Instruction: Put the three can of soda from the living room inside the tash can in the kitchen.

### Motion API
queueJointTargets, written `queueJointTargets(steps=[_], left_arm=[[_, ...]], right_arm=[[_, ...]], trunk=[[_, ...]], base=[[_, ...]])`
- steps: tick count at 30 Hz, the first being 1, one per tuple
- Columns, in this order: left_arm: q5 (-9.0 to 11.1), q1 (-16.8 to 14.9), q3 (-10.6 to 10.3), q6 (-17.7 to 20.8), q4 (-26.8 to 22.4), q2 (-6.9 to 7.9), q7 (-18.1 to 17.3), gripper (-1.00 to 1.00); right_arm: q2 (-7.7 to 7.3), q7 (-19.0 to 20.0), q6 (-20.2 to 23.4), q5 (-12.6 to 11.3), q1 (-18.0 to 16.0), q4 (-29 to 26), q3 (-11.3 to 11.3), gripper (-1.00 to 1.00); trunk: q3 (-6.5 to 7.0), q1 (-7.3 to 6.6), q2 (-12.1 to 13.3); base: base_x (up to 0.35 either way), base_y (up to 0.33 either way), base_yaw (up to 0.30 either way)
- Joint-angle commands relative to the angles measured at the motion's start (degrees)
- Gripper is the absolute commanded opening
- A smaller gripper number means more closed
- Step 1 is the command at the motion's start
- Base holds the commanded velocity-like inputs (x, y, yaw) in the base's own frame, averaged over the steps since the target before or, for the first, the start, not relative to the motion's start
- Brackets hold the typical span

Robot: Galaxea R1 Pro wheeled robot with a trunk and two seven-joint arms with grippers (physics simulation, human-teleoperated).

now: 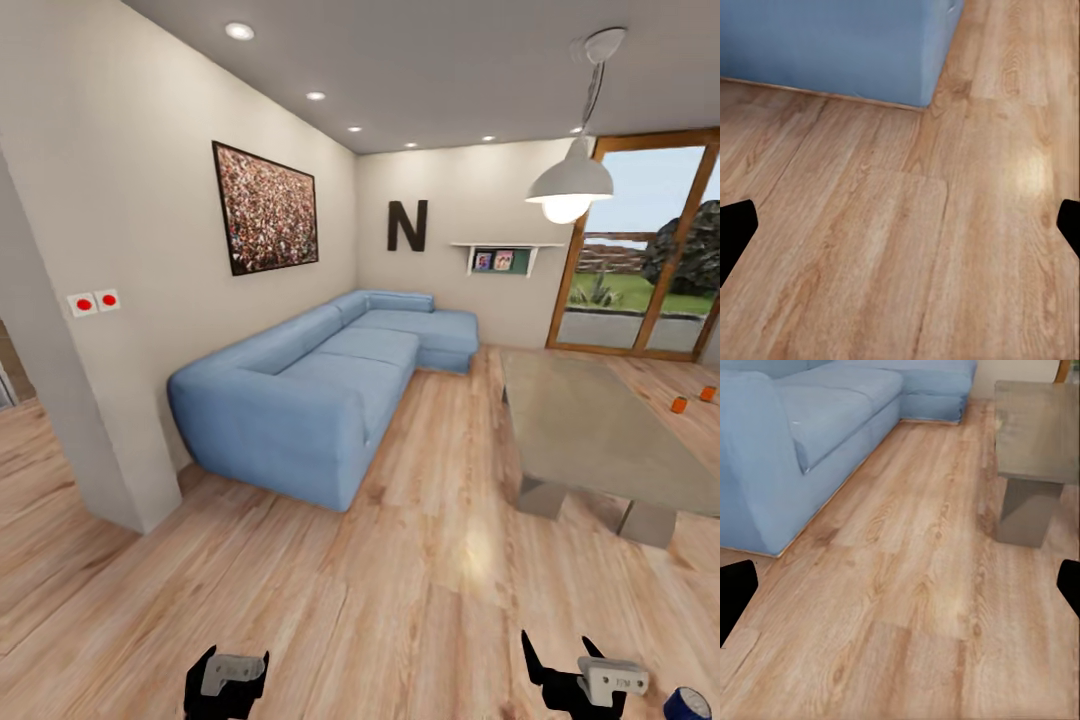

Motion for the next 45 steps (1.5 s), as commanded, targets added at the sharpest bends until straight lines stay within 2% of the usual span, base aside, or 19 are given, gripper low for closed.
queueJointTargets(steps=[1, 8, 18, 29, 45], left_arm=[[0.02, 0.0, -0.02, 0.0, 0.0, 0.01, 0.0, 1.0], [0.14, 0.0, 0.04, -0.06, 0.0, 0.09, -0.11, 1.0], [0.12, 0.0, 0.1, -0.11, 0.0, 0.16, -0.27, 1.0], [0.06, 0.0, 0.05, -0.09, 0.06, 0.12, -0.27, 1.0], [0.06, 0.0, 0.04, -0.09, 0.09, 0.09, -0.27, 1.0]], right_arm=[[0.0, 0.0, 0.0, 0.02, 0.0, 0.0, 0.03, 1.0], [0.0, 0.0, 0.04, 0.34, 0.0, 0.0, 0.28, 1.0], [0.0, 0.0, -0.07, 0.52, 0.0, 0.0, 0.46, 1.0], [0.0, 0.0, -0.01, 0.09, -0.01, 0.0, 0.37, 1.0], [0.0, 0.0, -0.06, 0.0, -0.01, 0.0, 0.35, 1.0]], trunk=[[0.0, 0.0, 0.0], [-0.02, 0.0, 0.0], [-0.02, 0.0, 0.0], [-0.02, 0.0, 0.0], [0.29, 0.0, 0.0]], base=[[0.0, -0.288, -0.235], [0.0, -0.248, -0.107], [0.0, -0.05, -0.01], [-0.007, -0.247, -0.024], [-0.076, -0.283, -0.211]])
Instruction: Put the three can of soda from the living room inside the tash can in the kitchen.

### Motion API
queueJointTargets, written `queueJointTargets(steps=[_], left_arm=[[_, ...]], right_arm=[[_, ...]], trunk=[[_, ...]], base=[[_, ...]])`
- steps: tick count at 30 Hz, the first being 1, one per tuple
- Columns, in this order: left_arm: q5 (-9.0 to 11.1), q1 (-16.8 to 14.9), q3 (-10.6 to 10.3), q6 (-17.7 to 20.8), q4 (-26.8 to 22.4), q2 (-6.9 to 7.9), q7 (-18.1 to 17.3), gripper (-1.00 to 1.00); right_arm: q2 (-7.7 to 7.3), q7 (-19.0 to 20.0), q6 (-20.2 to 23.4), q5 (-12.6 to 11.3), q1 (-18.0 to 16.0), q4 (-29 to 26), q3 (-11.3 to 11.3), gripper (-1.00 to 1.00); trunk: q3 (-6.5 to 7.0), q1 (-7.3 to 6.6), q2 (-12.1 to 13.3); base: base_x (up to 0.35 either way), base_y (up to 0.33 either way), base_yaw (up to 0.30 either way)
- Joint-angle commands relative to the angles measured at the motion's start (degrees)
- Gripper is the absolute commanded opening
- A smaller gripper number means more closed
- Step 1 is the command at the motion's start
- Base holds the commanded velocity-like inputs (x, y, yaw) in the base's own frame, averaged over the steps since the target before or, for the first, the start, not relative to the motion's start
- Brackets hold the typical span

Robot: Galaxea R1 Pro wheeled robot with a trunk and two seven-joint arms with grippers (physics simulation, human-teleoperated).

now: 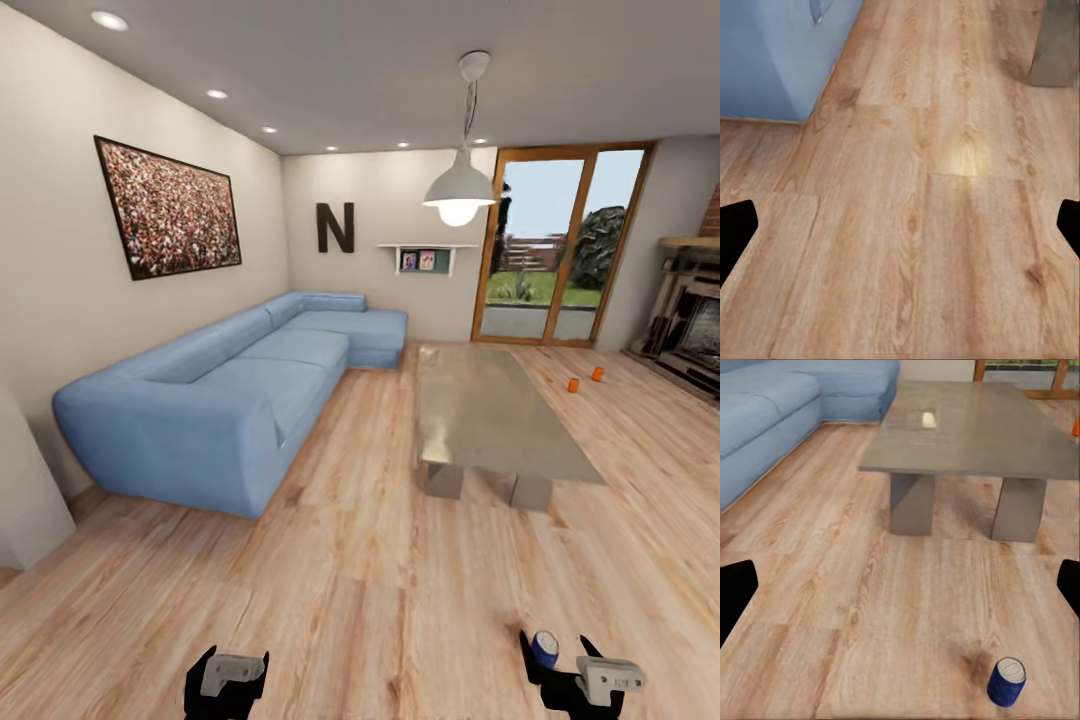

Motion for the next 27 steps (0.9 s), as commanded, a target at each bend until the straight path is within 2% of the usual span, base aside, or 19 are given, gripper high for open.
queueJointTargets(steps=[1, 10, 21, 27], left_arm=[[0.0, 0.0, 0.0, 0.0, 0.0, 0.02, 0.0, 1.0], [0.04, 0.0, 0.02, -0.05, 0.0, 0.07, 0.0, 1.0], [0.1, 0.0, 0.07, -0.09, -0.05, 0.08, 0.0, 1.0], [0.3, 0.0, 0.07, -0.09, -0.22, 0.1, 0.0, 1.0]], right_arm=[[0.0, 0.0, -0.01, 0.01, 0.0, 0.0, 0.03, 1.0], [0.03, 0.0, -0.02, 0.02, -0.02, -0.01, 0.15, 1.0], [0.0, 0.0, -0.03, -0.07, -0.02, -0.02, 0.07, 1.0], [0.0, 0.0, -0.03, -0.09, -0.02, -0.03, -0.08, 1.0]], trunk=[[0.03, 0.0, 0.0], [0.11, 0.0, 0.0], [0.01, 0.0, 0.0], [-0.18, 0.0, 0.0]], base=[[-0.098, -0.285, -0.225], [-0.039, -0.214, -0.066], [-0.001, -0.021, -0.017], [0.0, -0.003, -0.12]])
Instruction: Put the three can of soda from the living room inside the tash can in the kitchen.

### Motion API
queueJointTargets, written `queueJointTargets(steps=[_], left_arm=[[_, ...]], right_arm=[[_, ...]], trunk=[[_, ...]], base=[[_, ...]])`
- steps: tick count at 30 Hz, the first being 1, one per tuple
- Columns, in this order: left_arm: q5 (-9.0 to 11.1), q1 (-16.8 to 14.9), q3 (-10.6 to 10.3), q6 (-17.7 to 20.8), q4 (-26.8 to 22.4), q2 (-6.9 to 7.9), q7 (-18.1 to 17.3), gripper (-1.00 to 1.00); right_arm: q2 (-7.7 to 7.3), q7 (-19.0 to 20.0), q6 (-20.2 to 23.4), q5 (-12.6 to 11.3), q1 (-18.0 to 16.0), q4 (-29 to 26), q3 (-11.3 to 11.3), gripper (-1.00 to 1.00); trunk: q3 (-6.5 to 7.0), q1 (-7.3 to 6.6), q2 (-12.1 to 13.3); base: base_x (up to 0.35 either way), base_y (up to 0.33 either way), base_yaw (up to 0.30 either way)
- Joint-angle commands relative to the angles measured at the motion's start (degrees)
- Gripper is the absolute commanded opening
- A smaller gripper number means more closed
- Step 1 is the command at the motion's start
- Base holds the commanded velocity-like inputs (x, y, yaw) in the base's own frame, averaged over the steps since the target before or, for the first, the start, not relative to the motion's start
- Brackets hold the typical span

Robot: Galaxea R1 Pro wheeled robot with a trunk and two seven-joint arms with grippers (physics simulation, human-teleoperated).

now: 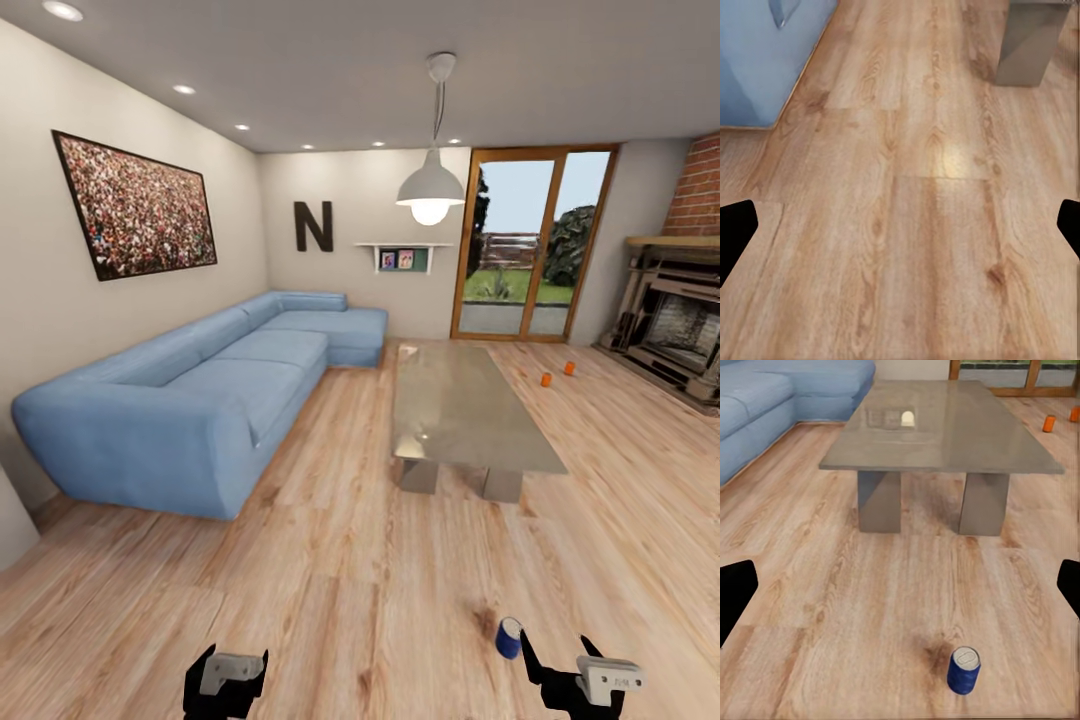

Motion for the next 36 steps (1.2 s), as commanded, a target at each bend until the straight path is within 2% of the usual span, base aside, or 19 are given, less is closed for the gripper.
queueJointTargets(steps=[1, 22, 28, 36], left_arm=[[-0.01, 0.0, -0.01, 0.0, 0.02, 0.0, 0.0, 1.0], [0.26, 0.0, 0.46, -0.09, 1.8, 0.07, -0.08, 1.0], [-0.04, 0.0, 0.09, 0.02, 1.79, 0.02, 0.01, 1.0], [-0.32, 0.0, -0.14, 0.17, 1.8, -0.01, 0.2, 1.0]], right_arm=[[0.0, 0.0, 0.0, 0.0, 0.01, -0.01, -0.03, 1.0], [0.08, 0.11, -0.05, -0.01, 0.02, -0.26, 0.1, 1.0], [0.09, 0.09, -0.01, -0.01, 0.02, -0.17, 0.24, 1.0], [0.09, 0.09, 0.0, -0.01, 0.03, -0.15, 0.32, 1.0]], trunk=[[-0.04, 0.0, 0.0], [-0.97, 0.0, 0.0], [-1.06, 0.0, 0.0], [-1.08, 0.0, 0.0]], base=[[0.0, -0.001, -0.172], [0.0, 0.0, -0.198], [0.022, -0.025, -0.06], [0.128, -0.214, -0.007]])
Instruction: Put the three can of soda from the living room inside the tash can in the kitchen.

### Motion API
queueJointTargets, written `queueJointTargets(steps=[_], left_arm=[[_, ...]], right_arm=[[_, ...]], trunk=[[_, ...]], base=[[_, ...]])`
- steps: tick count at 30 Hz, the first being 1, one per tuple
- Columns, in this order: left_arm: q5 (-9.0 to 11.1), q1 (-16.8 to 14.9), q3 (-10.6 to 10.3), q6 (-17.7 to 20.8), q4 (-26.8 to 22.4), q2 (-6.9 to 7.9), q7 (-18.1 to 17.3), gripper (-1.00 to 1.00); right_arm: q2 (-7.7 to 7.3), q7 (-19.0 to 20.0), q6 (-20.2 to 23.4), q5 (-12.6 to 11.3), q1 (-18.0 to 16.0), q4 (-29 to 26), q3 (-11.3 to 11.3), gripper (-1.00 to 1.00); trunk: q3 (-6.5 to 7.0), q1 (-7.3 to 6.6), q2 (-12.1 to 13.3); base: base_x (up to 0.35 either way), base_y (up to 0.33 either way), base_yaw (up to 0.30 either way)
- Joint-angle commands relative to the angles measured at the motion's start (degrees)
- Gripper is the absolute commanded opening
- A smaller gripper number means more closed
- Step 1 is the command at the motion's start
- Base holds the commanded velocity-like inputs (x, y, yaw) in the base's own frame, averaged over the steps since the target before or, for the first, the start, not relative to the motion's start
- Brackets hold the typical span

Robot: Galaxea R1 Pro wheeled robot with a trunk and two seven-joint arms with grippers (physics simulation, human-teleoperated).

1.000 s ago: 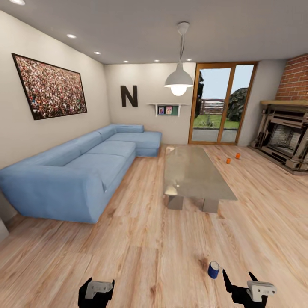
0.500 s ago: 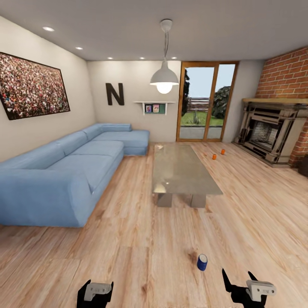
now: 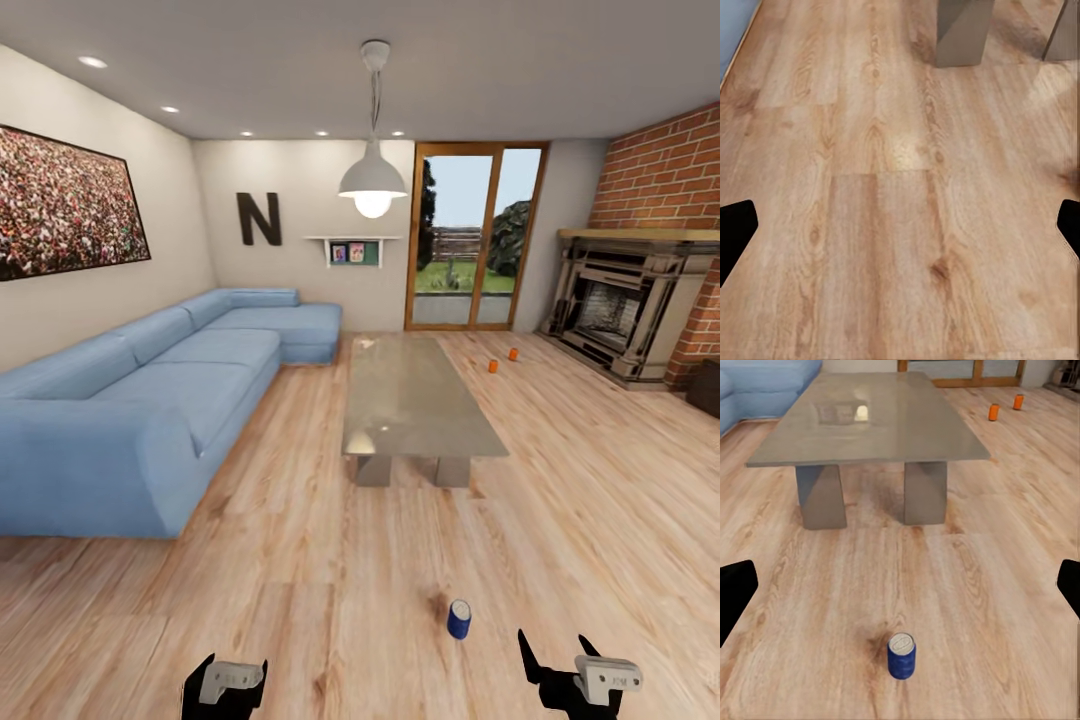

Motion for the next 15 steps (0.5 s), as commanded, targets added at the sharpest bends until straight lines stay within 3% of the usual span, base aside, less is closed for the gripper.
queueJointTargets(steps=[1, 7, 15], left_arm=[[-0.01, 0.0, 0.0, 0.0, 0.0, 0.0, 0.01, 1.0], [-0.01, 0.0, -0.02, -0.01, 0.01, 0.0, -0.02, 1.0], [0.03, 0.0, -0.02, -0.07, 0.0, -0.01, -0.02, 1.0]], right_arm=[[0.0, 0.0, 0.0, 0.0, 0.0, 0.02, 0.0, 1.0], [0.0, 0.0, 0.0, 0.0, -0.02, 0.03, -0.01, 1.0], [0.0, 0.0, 0.0, 0.0, -0.02, 0.08, -0.08, 1.0]], trunk=[[0.0, 0.0, 0.0], [0.0, 0.0, 0.0], [0.0, 0.0, 0.0]], base=[[0.143, -0.245, -0.001], [0.145, -0.249, -0.068], [0.146, -0.252, -0.209]])
